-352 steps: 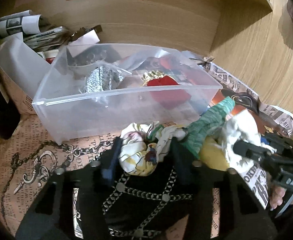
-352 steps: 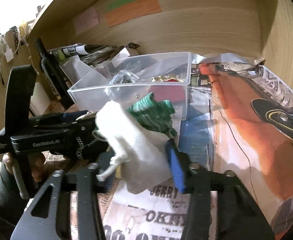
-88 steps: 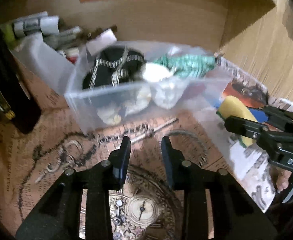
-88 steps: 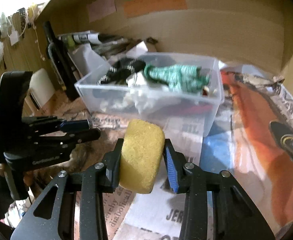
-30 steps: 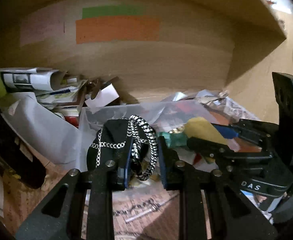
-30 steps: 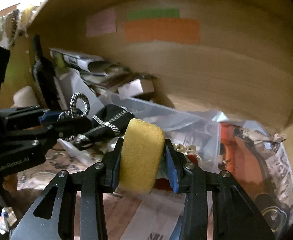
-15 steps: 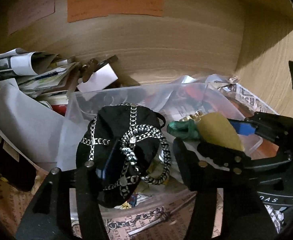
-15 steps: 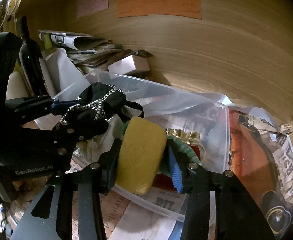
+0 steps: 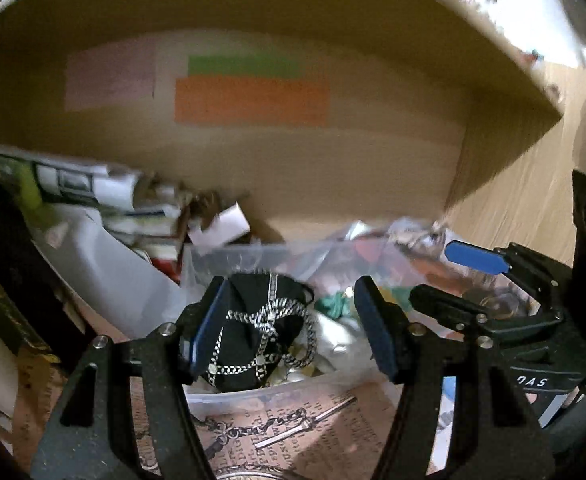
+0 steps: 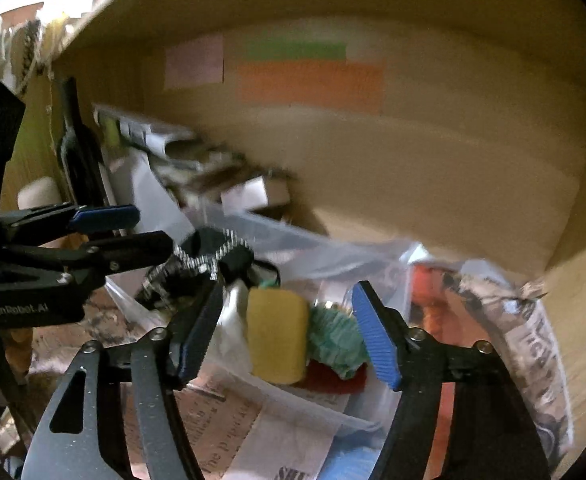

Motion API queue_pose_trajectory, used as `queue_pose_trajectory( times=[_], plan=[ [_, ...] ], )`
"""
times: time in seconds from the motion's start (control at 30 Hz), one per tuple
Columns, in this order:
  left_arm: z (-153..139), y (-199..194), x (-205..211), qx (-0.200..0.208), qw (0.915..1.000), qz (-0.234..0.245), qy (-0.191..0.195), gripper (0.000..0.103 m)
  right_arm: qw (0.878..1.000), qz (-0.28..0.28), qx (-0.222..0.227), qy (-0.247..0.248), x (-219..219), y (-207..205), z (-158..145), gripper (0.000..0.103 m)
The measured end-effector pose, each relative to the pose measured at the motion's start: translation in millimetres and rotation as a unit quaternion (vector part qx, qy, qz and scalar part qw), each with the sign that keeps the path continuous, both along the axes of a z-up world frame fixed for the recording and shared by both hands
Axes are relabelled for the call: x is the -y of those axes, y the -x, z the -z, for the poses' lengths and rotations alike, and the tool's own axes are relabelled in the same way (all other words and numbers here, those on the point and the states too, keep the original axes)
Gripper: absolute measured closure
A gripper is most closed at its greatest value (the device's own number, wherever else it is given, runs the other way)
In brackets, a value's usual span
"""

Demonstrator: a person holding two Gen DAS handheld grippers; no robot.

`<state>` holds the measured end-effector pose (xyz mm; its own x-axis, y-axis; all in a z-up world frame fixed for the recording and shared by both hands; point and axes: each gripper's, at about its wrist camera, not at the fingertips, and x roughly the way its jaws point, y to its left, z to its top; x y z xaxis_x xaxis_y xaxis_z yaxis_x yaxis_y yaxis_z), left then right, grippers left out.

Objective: Organize soft objects

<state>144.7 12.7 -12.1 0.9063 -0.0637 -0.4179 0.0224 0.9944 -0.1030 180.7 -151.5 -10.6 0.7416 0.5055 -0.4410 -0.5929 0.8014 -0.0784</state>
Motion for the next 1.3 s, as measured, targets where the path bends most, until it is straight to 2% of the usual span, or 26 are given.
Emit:
queue_pose_trajectory(
  times=[0.2,0.33,0.43,0.5,0.6,0.7,0.83,1.3],
  plan=[
    [-28.3,34.6,1.0,0.055,0.9984,-0.016,-0.006,0.038,0.998,0.003,0.043,-0.042,13.6,29.3,-33.1,0.033],
    [-40.5,57.9,0.7,0.081,0.9966,-0.015,0.001,0.035,0.996,0.001,0.064,-0.069,20.9,48.3,-47.8,0.026],
    [-47.6,75.2,4.5,0.101,0.9946,-0.021,-0.008,0.029,0.993,-0.001,0.074,-0.087,25.9,62.3,-55.6,0.021],
    [-50.6,85.8,8.3,0.111,0.9935,-0.023,-0.013,0.021,0.992,-0.003,0.078,-0.095,27.4,69.5,-57.9,0.021],
    [-55.8,102.4,15.3,0.125,0.9917,-0.024,-0.019,0.017,0.991,-0.007,0.082,-0.104,27.8,78.2,-59.2,0.019],
    [-55.9,111.6,19.2,0.133,0.9905,-0.026,-0.025,0.007,0.99,-0.004,0.084,-0.112,30.0,86.3,-58.4,0.011],
    [-54.2,120.6,24.9,0.141,0.9891,-0.029,-0.03,0.002,0.988,0.006,0.09,-0.124,36.5,96.7,-58.1,0.0],
    [-50.5,123.5,31.0,0.138,0.9894,-0.034,-0.032,0.0,0.988,0.011,0.079,-0.129,38.4,105.9,-51.7,0.0]
  ],
)
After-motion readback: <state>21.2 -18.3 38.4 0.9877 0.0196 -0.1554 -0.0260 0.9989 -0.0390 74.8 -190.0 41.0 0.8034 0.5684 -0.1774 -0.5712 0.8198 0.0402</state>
